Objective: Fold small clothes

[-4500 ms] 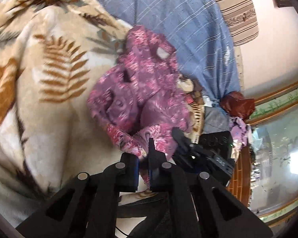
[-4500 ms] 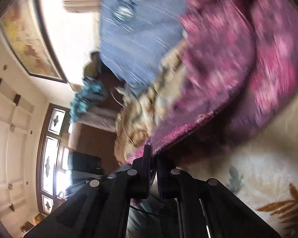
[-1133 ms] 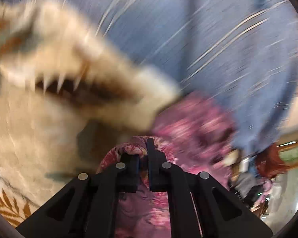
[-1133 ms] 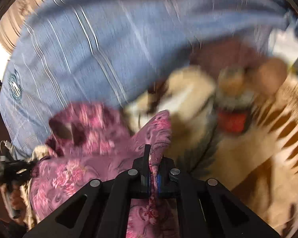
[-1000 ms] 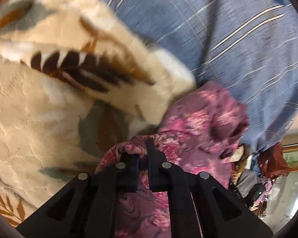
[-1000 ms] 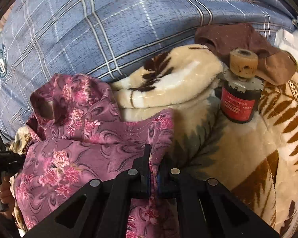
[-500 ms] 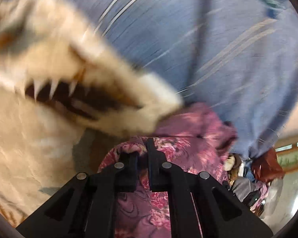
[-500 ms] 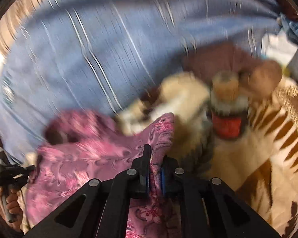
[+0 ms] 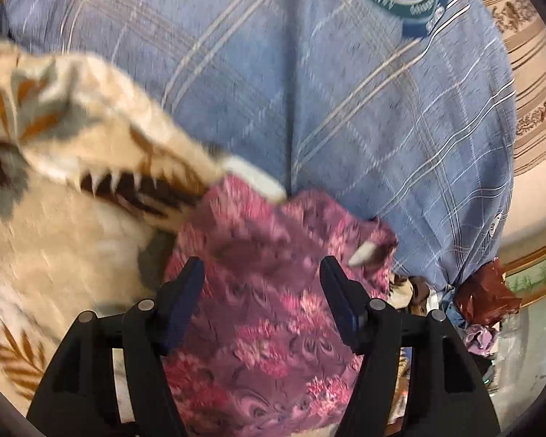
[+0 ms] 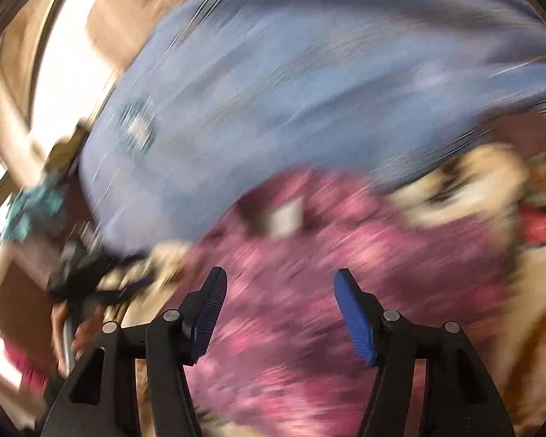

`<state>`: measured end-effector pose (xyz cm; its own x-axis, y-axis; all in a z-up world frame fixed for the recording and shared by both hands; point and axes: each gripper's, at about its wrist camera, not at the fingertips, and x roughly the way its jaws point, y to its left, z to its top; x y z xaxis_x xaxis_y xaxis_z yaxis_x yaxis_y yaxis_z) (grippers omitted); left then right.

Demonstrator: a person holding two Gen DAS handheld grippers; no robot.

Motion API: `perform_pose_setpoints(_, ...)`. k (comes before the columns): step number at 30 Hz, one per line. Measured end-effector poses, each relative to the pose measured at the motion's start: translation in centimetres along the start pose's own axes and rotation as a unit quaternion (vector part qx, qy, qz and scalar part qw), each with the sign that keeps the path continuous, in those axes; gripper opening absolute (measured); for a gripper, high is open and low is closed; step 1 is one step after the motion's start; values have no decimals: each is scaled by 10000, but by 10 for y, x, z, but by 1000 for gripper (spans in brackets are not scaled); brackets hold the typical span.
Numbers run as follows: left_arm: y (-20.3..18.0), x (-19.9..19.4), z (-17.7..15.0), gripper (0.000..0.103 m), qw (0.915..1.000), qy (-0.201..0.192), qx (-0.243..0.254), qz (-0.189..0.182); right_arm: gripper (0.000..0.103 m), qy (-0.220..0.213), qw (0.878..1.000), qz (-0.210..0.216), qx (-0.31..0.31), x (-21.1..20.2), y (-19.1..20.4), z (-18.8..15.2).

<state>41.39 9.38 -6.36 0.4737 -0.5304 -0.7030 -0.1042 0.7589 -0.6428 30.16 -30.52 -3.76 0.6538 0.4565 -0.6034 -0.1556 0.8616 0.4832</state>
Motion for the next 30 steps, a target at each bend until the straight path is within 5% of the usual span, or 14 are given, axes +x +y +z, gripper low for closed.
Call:
perform_pose_setpoints(2,-5,4,-4,65,9997,115,144,161,64,376,9991,137,-148,24,17,-16)
perform_pose_setpoints(4,-8,3,-5,65,9967,154,367,712,64,658,9969,201,-378,39,31,-26)
perform_pose_setpoints(10,14,-44,-31,65,9922,89,7,1240,63,1130,9908,-432,-610,62,29,-34)
perform_pose_setpoints(14,46,-62,-75,65,9927,-9,-251,1181,65,811,9951,-196,-523,48,41,-30)
perform_pose_setpoints(18,64,-34,-92,63,9914,566,-757,908,66,612,9963,185,-581,37,65,-42)
perform_pose_setpoints(21,63,-31,-94,44,9922,656,-806,694,68,639,9940,536,-712,43,87,-56)
perform_pose_setpoints(24,64,-43,-98,27,9937,535,-841,508,68,955,9867,759,-1071,58,109,-70)
perform_pose_setpoints(30,61,-38,-107,29,9936,629,-771,529,67,1255,9637,448,-2313,78,151,-104)
